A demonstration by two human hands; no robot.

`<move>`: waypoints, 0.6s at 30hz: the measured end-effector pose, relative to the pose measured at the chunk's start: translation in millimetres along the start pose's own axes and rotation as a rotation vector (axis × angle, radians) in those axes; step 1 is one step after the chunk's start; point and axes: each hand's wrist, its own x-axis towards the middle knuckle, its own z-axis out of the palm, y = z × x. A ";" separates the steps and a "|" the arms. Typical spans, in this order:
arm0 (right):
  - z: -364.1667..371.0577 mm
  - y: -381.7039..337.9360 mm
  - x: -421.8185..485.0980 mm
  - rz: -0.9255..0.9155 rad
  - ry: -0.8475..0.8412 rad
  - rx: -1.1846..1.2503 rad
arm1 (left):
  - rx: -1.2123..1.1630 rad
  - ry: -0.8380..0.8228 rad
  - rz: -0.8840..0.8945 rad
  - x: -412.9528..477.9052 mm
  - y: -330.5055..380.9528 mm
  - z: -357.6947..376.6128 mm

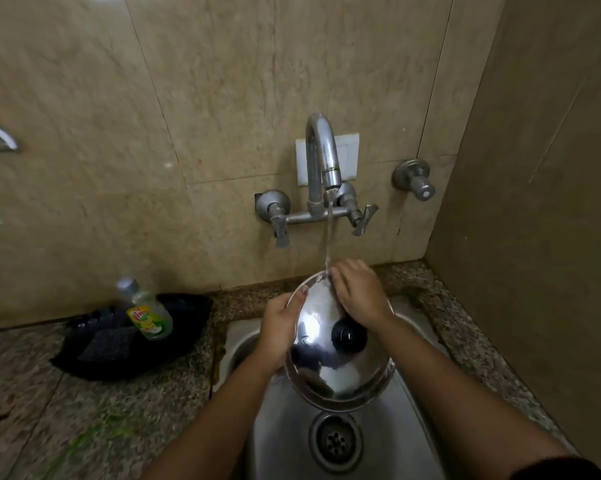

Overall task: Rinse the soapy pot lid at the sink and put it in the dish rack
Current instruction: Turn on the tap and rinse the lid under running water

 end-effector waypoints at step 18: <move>-19.7 -0.7 12.1 0.006 -0.149 0.204 | -0.038 0.152 0.061 -15.8 -4.2 -20.7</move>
